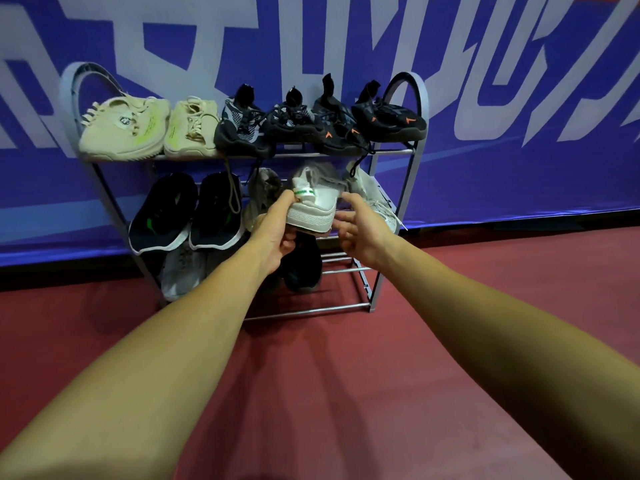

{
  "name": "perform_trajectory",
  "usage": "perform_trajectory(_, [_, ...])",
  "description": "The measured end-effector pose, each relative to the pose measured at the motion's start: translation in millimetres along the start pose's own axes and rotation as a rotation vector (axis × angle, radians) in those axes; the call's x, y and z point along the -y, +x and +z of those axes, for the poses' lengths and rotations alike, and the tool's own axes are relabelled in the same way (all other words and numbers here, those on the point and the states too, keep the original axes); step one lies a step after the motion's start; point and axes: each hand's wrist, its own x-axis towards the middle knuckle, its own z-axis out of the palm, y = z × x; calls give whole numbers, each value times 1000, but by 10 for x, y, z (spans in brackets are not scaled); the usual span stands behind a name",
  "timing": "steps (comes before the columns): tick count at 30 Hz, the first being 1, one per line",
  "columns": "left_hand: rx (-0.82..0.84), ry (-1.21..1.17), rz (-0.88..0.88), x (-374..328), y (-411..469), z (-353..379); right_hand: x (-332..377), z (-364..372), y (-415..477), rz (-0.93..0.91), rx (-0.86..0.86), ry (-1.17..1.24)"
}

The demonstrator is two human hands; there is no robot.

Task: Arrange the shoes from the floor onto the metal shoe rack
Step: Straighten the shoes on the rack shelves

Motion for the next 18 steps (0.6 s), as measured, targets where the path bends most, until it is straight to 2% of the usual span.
perform_trajectory(7, [169, -62, -91, 11, -30, -291, 24, -186, 138, -34, -77, 134])
perform_trajectory(13, [165, -95, -67, -45, -80, -360, -10, -220, 121, -52, -93, 101])
perform_trajectory(18, [92, -347, -17, -16, -23, -335, 23, -155, 75, -57, -83, 226])
